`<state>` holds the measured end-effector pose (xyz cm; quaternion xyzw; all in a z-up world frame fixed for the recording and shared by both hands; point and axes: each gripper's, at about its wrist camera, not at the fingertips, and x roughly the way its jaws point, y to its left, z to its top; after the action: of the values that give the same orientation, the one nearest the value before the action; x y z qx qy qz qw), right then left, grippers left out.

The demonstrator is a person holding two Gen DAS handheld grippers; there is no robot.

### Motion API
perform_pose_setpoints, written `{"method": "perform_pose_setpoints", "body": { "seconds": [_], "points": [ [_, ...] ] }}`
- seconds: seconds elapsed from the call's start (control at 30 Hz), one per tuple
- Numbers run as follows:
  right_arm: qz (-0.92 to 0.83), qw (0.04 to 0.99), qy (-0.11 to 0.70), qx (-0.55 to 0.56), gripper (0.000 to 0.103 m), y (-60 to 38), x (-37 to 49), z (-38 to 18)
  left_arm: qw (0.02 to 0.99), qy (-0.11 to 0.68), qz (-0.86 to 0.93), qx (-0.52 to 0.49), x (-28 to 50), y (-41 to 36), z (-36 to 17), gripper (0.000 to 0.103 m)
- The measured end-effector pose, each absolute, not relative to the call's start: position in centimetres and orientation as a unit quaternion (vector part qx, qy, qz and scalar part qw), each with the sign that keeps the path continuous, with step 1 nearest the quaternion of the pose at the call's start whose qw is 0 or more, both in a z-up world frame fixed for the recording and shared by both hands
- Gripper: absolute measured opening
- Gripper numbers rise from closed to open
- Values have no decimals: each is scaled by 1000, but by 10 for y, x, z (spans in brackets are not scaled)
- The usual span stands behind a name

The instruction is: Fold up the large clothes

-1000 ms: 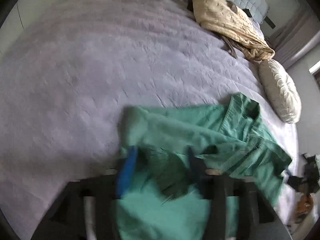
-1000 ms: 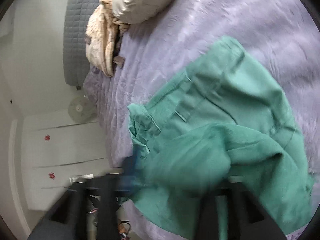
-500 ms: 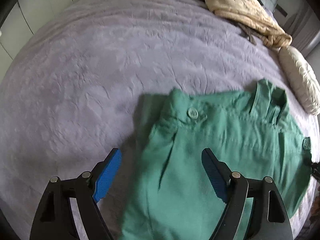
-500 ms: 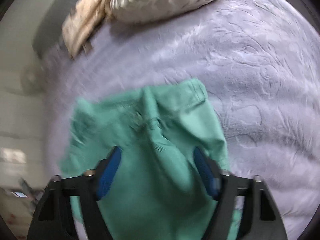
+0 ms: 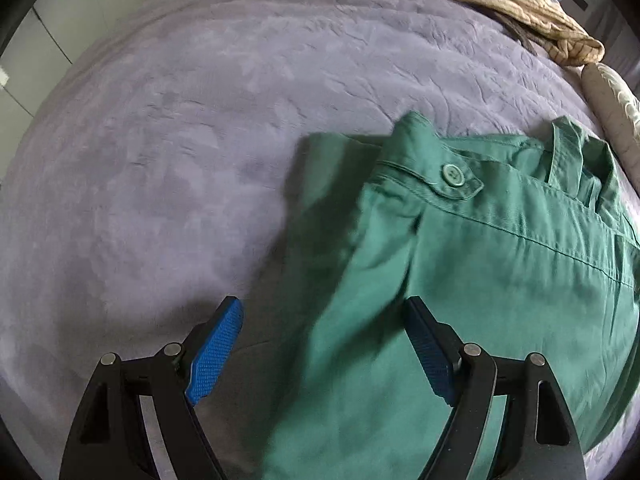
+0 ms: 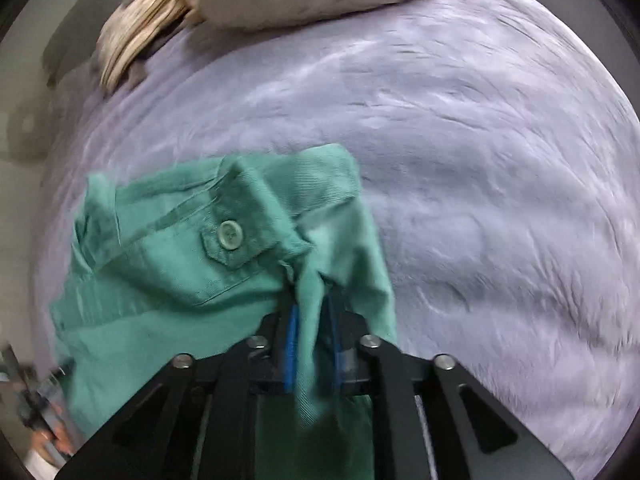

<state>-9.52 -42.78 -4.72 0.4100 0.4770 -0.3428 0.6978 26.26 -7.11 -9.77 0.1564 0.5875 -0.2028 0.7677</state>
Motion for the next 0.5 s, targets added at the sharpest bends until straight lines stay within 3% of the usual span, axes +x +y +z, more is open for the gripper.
{"method": "perform_pose_setpoints", "body": {
  "seconds": [0.17, 0.27, 0.5],
  "points": [
    [-353, 722, 448, 392, 33, -408, -120, -7, 781, 565, -218, 151, 252, -44, -63, 83],
    [-309, 744, 435, 401, 26, -379, -125, 6, 774, 569, -234, 151, 232, -31, -60, 83],
    [-299, 699, 518, 392, 23, -324, -147, -46, 752, 603, -201, 176, 211, -14, -113, 83]
  ]
}}
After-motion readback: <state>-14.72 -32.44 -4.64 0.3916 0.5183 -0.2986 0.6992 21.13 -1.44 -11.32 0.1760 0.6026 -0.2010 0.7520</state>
